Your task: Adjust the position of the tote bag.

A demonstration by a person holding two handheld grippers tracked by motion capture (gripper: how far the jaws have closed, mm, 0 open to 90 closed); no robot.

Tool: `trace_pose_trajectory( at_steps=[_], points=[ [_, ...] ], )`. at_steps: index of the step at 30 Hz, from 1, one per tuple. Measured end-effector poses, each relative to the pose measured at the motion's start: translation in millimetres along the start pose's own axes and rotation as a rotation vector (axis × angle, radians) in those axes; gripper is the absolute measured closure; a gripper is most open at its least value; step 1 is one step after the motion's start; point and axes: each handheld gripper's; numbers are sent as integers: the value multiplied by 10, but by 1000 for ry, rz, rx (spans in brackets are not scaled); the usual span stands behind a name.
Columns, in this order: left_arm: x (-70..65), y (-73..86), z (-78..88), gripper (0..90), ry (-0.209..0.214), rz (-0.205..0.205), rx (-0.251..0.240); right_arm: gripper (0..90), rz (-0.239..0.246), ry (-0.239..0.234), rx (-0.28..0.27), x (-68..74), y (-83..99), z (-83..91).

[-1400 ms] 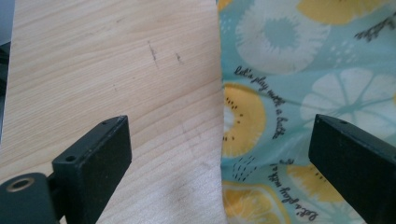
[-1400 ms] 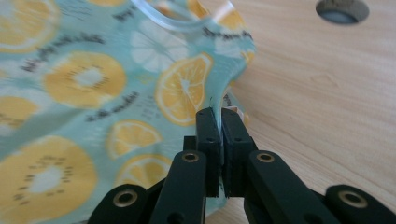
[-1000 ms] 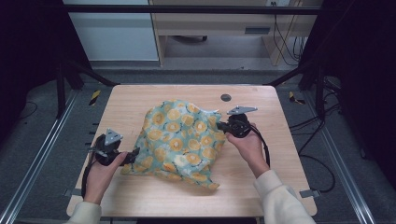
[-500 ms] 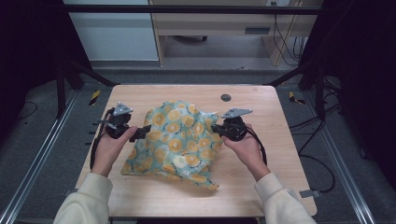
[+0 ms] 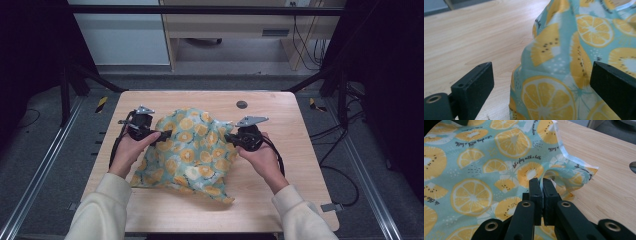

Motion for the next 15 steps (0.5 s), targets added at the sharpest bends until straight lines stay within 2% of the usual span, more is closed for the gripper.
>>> trace_pose_trajectory(
  at_steps=[1, 2, 3, 4, 5, 8, 9, 10, 13, 15],
  points=[
    [7, 10, -4, 104, 32, 15, -7, 884, 2, -3, 0, 1, -6, -2],
    [7, 10, -4, 139, 32, 15, -7, 884, 2, -3, 0, 1, -6, -2],
    [7, 13, -8, 215, 53, 30, 2, 884, 4, -1, -5, 3, -10, -3],
    [5, 14, -6, 215, 57, 27, 5, 884, 4, -1, -5, 3, -10, -3],
    [5, 16, 0, 381, 57, 17, 15, 884, 5, -3, -4, 3, -10, -1],
    [-6, 22, -4, 554, 63, 6, 29, 884, 5, -2, 0, 1, -10, 3],
    [-17, 29, -10, 554, 64, -6, 37, 884, 5, -2, 0, 0, -11, 6],
    [-34, 45, -19, 660, 67, -17, 47, 884, 7, -2, -2, -3, -14, 13],
    [-69, 79, -33, 792, 54, -45, 55, 885, 10, -1, -2, -4, -19, 19],
    [-90, 96, -36, 847, 51, -54, 52, 884, 13, 1, -2, -6, -20, 24]
  ],
)
Point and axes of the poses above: each handheld gripper's, and its own axes: z roughly backward along the jaws, y roughly out of its underside, x roughly to its left, and after that the axes turned 13 degrees about z, right-handed
